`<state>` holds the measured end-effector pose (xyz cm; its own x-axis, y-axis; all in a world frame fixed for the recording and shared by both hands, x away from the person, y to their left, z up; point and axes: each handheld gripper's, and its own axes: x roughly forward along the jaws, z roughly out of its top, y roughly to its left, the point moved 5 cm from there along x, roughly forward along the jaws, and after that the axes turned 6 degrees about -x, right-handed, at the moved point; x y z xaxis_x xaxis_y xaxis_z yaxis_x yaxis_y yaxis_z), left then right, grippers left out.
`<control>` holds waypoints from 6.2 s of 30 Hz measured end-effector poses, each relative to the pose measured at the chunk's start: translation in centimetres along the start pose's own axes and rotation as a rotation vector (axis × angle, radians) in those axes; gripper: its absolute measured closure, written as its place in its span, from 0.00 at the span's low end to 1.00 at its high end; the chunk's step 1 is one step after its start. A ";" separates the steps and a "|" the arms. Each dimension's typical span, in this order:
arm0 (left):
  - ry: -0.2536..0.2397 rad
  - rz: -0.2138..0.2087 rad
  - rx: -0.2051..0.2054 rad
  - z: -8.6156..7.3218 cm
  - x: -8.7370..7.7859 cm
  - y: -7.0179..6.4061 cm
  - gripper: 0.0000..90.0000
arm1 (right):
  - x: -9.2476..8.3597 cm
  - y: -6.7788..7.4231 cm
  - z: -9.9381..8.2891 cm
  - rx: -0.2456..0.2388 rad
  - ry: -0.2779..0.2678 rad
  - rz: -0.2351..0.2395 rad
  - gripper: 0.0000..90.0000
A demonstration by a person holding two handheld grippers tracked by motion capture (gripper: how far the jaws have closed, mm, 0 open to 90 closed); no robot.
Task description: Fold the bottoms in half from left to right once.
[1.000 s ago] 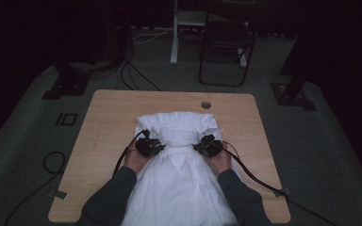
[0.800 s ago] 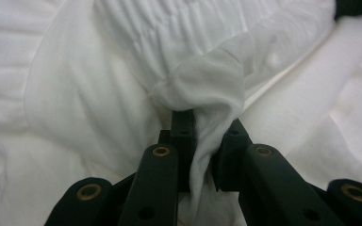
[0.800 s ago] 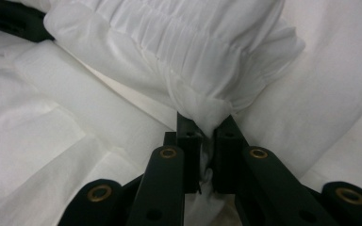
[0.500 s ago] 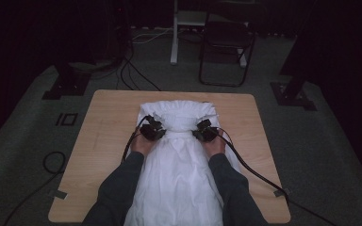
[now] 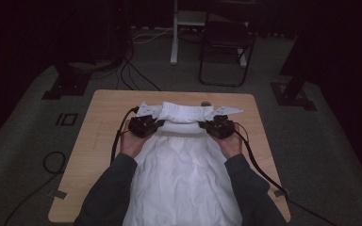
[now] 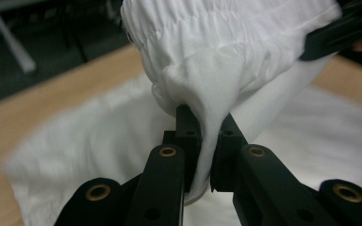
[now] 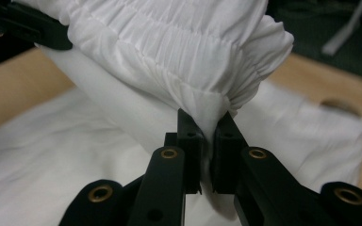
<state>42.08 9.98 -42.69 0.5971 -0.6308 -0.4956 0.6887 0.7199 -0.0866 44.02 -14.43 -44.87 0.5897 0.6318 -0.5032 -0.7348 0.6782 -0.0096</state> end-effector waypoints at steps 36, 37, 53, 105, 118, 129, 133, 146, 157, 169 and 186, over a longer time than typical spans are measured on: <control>0.312 0.007 0.080 -14.6 3.1 -2.5 0.92 | 1.8 7.5 -13.2 0.007 0.256 0.130 0.92; 0.314 0.021 0.082 -14.3 3.4 -2.0 0.92 | 2.2 7.3 -13.0 0.003 0.251 0.126 0.92; 0.296 0.142 0.046 -10.8 8.8 3.0 0.92 | 8.1 0.8 -9.7 0.071 0.229 0.020 0.93; 0.288 -0.048 -0.166 -12.9 5.8 0.5 0.97 | 3.0 1.5 -12.9 0.227 0.233 0.028 0.94; 0.204 -0.165 -0.083 -13.6 1.2 -2.6 0.86 | -1.5 4.3 -11.7 0.090 0.030 0.237 0.82; 0.280 -0.175 -0.022 -14.0 2.7 -3.8 0.77 | -0.3 5.8 -12.3 0.060 0.095 0.260 0.73; 0.217 -0.123 -0.047 -12.1 3.2 -2.3 0.70 | 0.6 5.7 -12.2 0.022 0.146 0.212 0.65; 0.215 -0.013 -0.130 -9.3 9.2 3.5 0.66 | 7.1 -0.8 -7.7 0.071 0.164 -0.055 0.49; 0.196 -0.035 -0.155 -11.6 8.3 2.7 0.66 | 7.4 0.0 -10.6 0.069 0.153 -0.073 0.48; 0.180 -0.068 -0.139 -15.0 3.7 -1.8 0.65 | 3.7 5.0 -12.9 0.055 0.148 -0.049 0.48; 0.217 -0.095 -0.127 -15.9 1.9 -4.0 0.61 | 1.8 7.0 -14.0 0.076 0.134 -0.014 0.48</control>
<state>33.93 10.56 -57.00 0.4204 -0.6307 -0.6523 0.6721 0.6994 -0.2431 35.25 -13.78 -57.90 0.5457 0.5701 -0.6142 -0.6967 0.7159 0.0455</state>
